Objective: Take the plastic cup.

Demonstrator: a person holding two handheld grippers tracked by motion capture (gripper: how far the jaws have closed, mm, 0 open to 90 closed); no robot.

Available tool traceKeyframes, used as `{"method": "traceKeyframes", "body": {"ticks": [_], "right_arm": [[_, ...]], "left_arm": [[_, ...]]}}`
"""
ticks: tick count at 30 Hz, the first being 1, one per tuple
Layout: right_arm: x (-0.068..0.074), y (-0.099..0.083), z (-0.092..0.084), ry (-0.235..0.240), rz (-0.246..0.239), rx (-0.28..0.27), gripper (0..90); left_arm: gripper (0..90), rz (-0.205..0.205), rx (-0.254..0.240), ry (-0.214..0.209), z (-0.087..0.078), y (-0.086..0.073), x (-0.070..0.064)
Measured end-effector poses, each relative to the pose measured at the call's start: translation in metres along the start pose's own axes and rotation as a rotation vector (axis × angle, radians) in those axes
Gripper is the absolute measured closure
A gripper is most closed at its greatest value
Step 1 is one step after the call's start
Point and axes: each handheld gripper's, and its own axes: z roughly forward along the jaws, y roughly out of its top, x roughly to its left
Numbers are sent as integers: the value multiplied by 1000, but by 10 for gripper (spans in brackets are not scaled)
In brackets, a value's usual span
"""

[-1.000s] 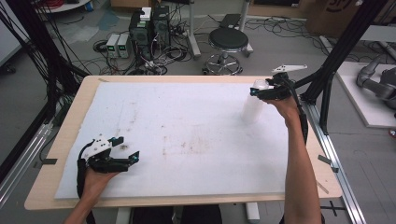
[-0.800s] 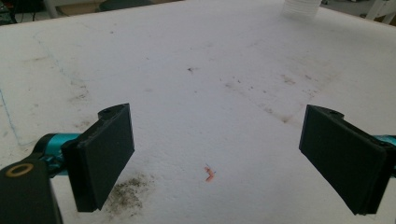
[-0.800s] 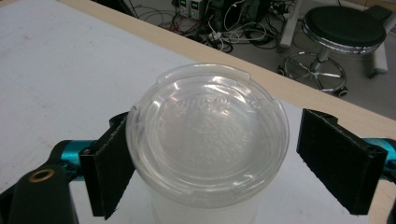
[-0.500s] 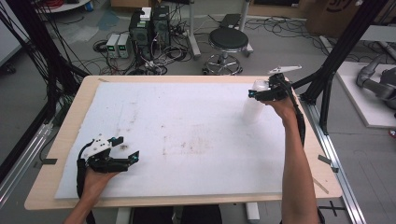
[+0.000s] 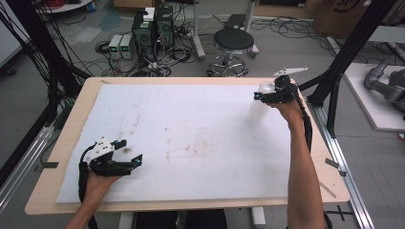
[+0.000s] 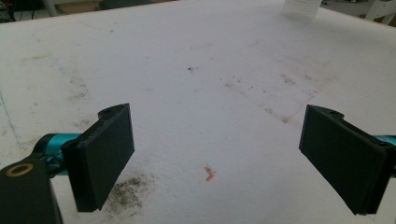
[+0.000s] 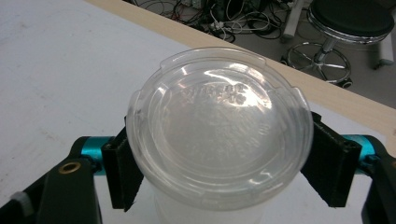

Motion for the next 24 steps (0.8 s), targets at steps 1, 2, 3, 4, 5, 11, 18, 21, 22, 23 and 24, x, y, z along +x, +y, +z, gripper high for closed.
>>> {"method": "traceKeyframes", "body": {"ticks": [1, 2, 3, 4, 5, 11, 18, 21, 22, 23, 24], "right_arm": [[0, 0, 0, 3, 5, 5, 252], [0, 0, 0, 3, 1, 2, 254], [1, 0, 0, 3, 0, 5, 255], [1, 0, 0, 2, 3, 8, 261], [1, 0, 1, 2, -3, 5, 279], [3, 0, 2, 6, 1, 14, 318], [4, 1, 0, 2, -13, 14, 341], [4, 1, 0, 0, -13, 16, 344], [4, 1, -1, 0, -9, 18, 346], [4, 1, -1, 0, -7, 21, 347], [4, 1, -1, -1, -13, 18, 348]], "left_arm": [[101, 1, 2, 1, 0, 0, 0], [101, 0, 1, 0, 0, 0, 0], [101, 0, 0, 0, 0, 0, 0], [101, 0, 1, 1, 0, 0, 0], [101, 0, 1, 1, 0, 0, 0], [101, 1, 2, 1, 0, 0, 0], [101, 0, 1, 1, 0, 0, 0], [101, -1, 1, 2, 0, 0, 0], [101, -1, 2, 2, 0, 0, 0], [101, -1, 2, 2, 0, 0, 0], [101, -1, 2, 2, 0, 0, 0]]}}
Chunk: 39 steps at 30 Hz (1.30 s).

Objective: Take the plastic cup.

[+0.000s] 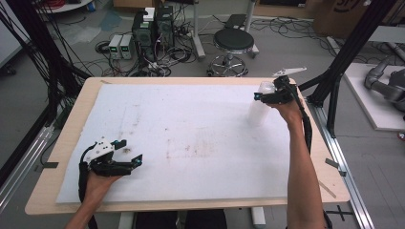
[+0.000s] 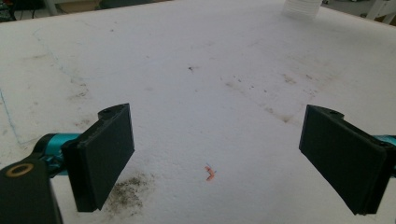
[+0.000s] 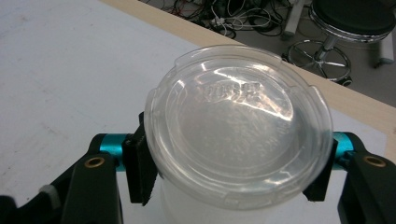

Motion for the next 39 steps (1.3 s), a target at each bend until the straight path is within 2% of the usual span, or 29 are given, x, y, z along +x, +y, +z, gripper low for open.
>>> {"method": "traceKeyframes", "body": {"ticks": [12, 20, 25, 27, 29, 34, 36, 37, 39], "right_arm": [[1, 2, -5, -7, -1, -6, 352], [1, 7, -12, -2, 9, -37, 354], [1, 15, -20, -7, 14, -52, 359], [0, 19, -23, -7, 23, -42, 359], [1, 23, -27, -14, 16, -69, 363], [1, 34, -35, -13, 22, -66, 364], [2, 37, -37, -13, 17, -71, 364], [3, 41, -41, -13, 13, -92, 368], [4, 45, -44, -18, 14, -88, 369]], "left_arm": [[101, 4, 8, 4, 0, 0, 0], [101, 4, 11, 3, 1, 0, 0], [101, 6, 11, 3, 1, 0, 0], [101, 4, 11, 3, 1, 0, 0], [101, 5, 11, 3, 1, 0, 0], [101, 4, 11, 1, 1, 0, 0], [101, 4, 11, 0, 1, 0, 0], [101, 6, 15, 1, 1, 1, 0], [101, 6, 14, 1, 1, 1, 0]]}}
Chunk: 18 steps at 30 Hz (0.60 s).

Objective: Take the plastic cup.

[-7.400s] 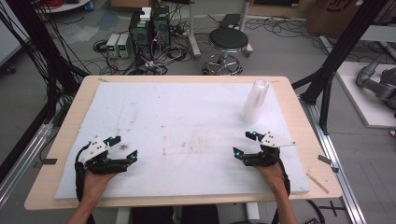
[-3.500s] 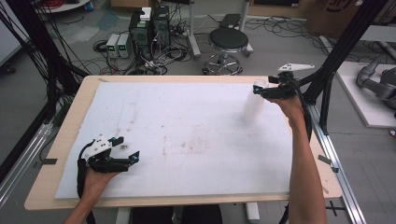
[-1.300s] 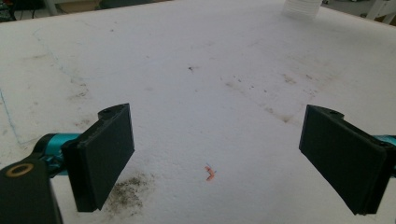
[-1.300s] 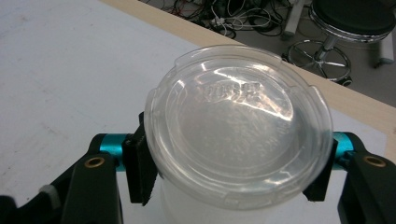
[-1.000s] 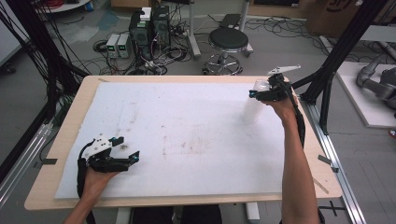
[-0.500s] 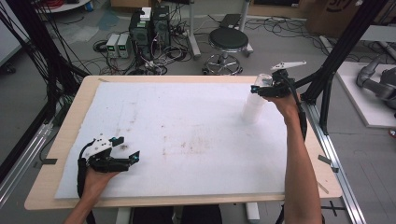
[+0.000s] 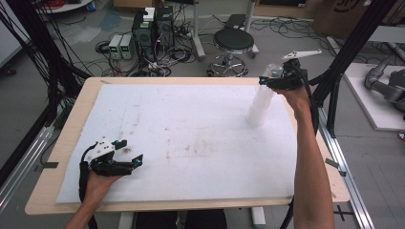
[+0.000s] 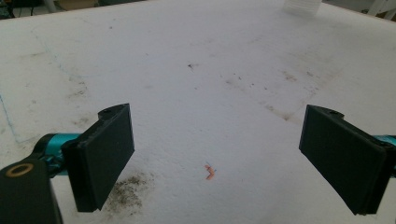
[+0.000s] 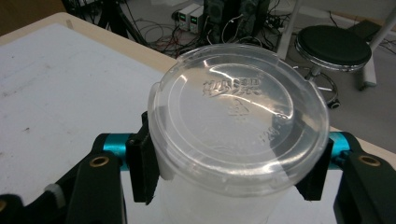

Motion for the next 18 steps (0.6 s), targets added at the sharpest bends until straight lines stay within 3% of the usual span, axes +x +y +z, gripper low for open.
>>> {"method": "traceKeyframes", "body": {"ticks": [8, 18], "right_arm": [[0, 13, -13, -19, -9, -24, 371], [4, 20, -18, -16, -8, -14, 372]], "left_arm": [[101, 4, 2, -2, 0, 0, 0], [101, 6, 2, -4, 0, 0, 0]]}}
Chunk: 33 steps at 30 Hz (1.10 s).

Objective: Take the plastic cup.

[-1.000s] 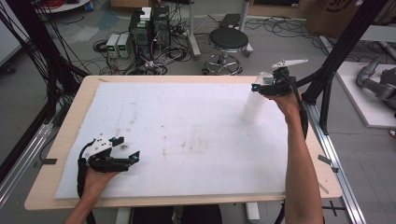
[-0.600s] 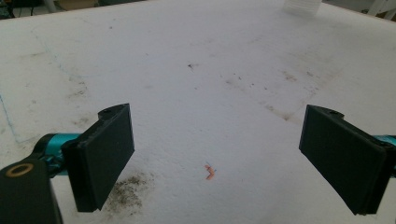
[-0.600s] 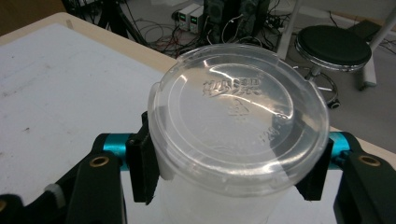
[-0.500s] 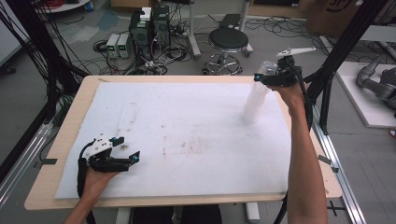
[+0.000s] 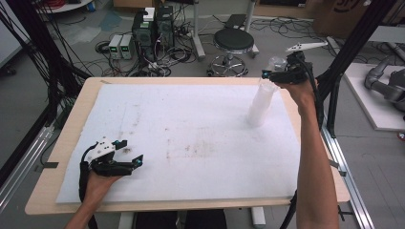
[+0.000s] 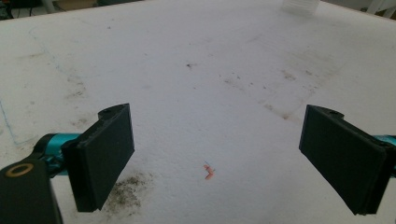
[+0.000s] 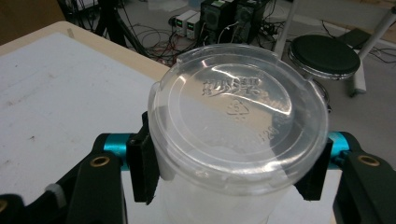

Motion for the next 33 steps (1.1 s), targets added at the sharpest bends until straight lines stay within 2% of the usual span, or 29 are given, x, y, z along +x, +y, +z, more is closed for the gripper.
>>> {"method": "traceKeyframes", "body": {"ticks": [5, 8, 11, 18, 19, 20, 25, 33], "right_arm": [[3, 0, -3, 26, -7, -1, 371], [7, -1, -10, 55, -24, -17, 371], [9, -1, -15, 62, -36, -23, 372], [29, 0, -32, 145, -77, -71, 373], [29, 0, -32, 145, -77, -71, 373], [38, -2, -34, 179, -103, -70, 374], [58, -7, -31, 265, -155, -61, 375], [87, -17, -23, 386, -209, -59, 378]], "left_arm": [[101, 2, 3, 0, 0, 0, 0], [101, 8, -4, -8, -1, 0, 0], [101, 5, -10, -8, -1, 0, 0], [101, 2, -6, -11, -1, 0, 0], [101, 2, -6, -11, -1, 0, 0], [101, 2, -7, -12, -1, 0, 0], [101, 0, -6, -13, -1, 0, 0], [101, 5, 4, -15, 0, 0, 0]]}}
